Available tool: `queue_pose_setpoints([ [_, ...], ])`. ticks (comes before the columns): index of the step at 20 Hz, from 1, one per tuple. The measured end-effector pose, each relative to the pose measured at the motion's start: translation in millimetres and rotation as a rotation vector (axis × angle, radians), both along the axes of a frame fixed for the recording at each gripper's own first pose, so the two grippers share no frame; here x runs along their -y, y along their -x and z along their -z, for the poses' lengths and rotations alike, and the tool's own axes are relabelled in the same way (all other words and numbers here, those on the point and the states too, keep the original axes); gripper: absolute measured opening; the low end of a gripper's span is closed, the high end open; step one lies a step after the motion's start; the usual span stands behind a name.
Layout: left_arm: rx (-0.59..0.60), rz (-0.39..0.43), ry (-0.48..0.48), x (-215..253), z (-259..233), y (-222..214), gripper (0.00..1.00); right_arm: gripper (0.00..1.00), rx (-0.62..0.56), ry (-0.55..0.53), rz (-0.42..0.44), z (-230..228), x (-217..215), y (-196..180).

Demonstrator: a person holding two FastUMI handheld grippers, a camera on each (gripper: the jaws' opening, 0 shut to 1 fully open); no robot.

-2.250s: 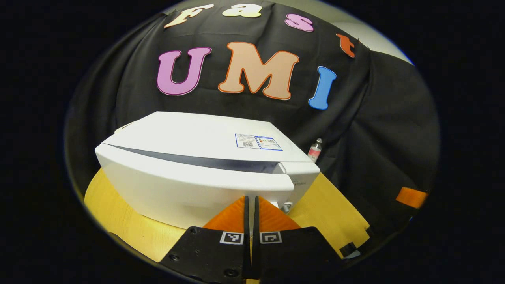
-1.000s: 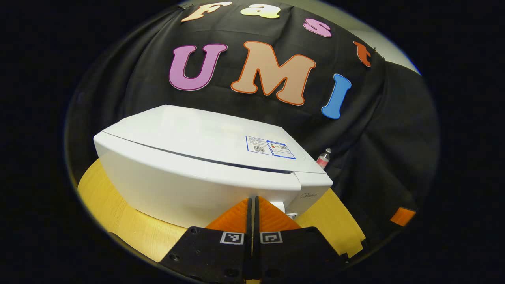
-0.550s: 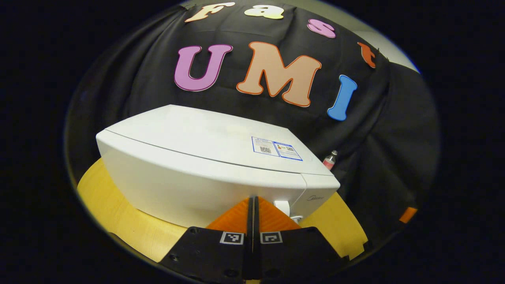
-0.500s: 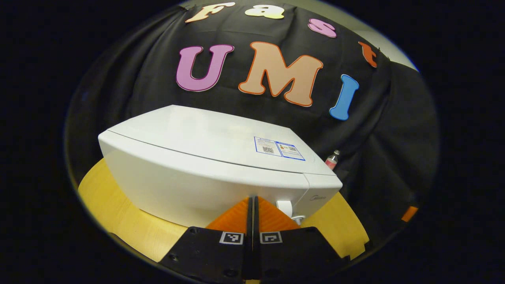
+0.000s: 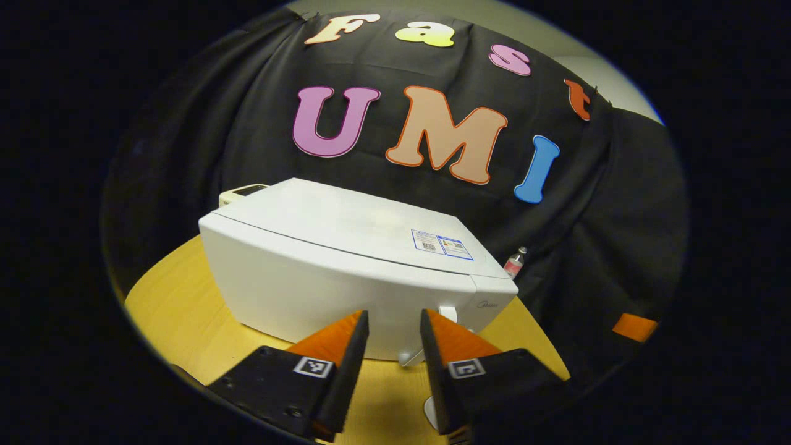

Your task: Open the microwave oven with the left hand, put the food in, and close the microwave oven.

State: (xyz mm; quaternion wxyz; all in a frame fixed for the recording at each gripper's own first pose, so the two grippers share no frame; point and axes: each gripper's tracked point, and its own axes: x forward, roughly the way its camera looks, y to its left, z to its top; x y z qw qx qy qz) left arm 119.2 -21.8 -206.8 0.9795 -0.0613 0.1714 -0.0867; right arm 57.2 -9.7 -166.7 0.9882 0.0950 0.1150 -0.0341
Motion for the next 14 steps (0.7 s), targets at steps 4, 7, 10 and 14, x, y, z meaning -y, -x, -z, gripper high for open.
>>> queue_pose_setpoints([
  [4,0.054,-0.059,-0.064,-15.6,-21.0,22.8,0.96,0.91,0.007,0.002,-0.034,-4.1,-7.2,-3.6],
  [7,0.092,-0.089,-0.050,-19.9,-44.0,34.5,0.96,0.99,0.021,-0.001,-0.059,-10.3,-12.0,-5.6],
  [10,0.100,-0.104,-0.025,-20.9,-58.5,43.9,0.96,0.99,0.041,0.012,-0.084,-20.0,-16.3,-5.9],
  [14,0.123,-0.119,-0.007,-22.7,-77.7,52.6,0.96,0.99,0.086,0.023,-0.120,-39.9,-24.0,-5.0],
])
